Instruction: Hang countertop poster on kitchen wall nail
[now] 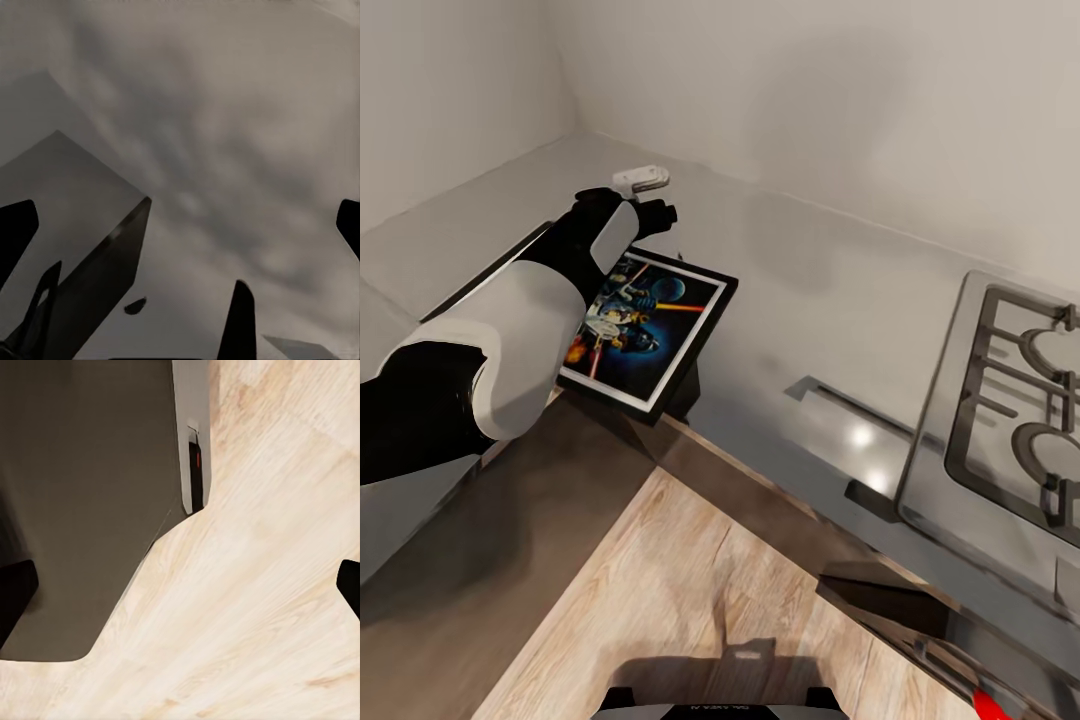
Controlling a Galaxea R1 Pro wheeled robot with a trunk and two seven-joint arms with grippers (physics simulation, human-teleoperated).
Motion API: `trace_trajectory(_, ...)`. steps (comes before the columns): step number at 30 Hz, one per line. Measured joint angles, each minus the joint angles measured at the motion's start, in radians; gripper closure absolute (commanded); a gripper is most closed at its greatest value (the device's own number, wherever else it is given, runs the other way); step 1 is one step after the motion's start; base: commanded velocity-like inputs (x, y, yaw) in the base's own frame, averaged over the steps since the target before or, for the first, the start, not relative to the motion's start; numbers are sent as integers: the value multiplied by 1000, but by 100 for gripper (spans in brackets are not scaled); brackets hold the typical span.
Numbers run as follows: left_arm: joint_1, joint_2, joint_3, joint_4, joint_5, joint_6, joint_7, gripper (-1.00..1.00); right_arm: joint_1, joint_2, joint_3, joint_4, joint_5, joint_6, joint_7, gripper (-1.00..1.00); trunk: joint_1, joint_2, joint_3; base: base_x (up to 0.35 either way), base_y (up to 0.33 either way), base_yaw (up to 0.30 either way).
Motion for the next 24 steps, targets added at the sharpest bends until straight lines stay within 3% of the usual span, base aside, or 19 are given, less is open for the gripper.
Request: trace_trajectory(24, -1, 0, -3, 55, -4, -9, 0, -100, 0, 0, 0, 0, 0, 0, 0, -100, 0, 0, 0, 3, 0, 0)
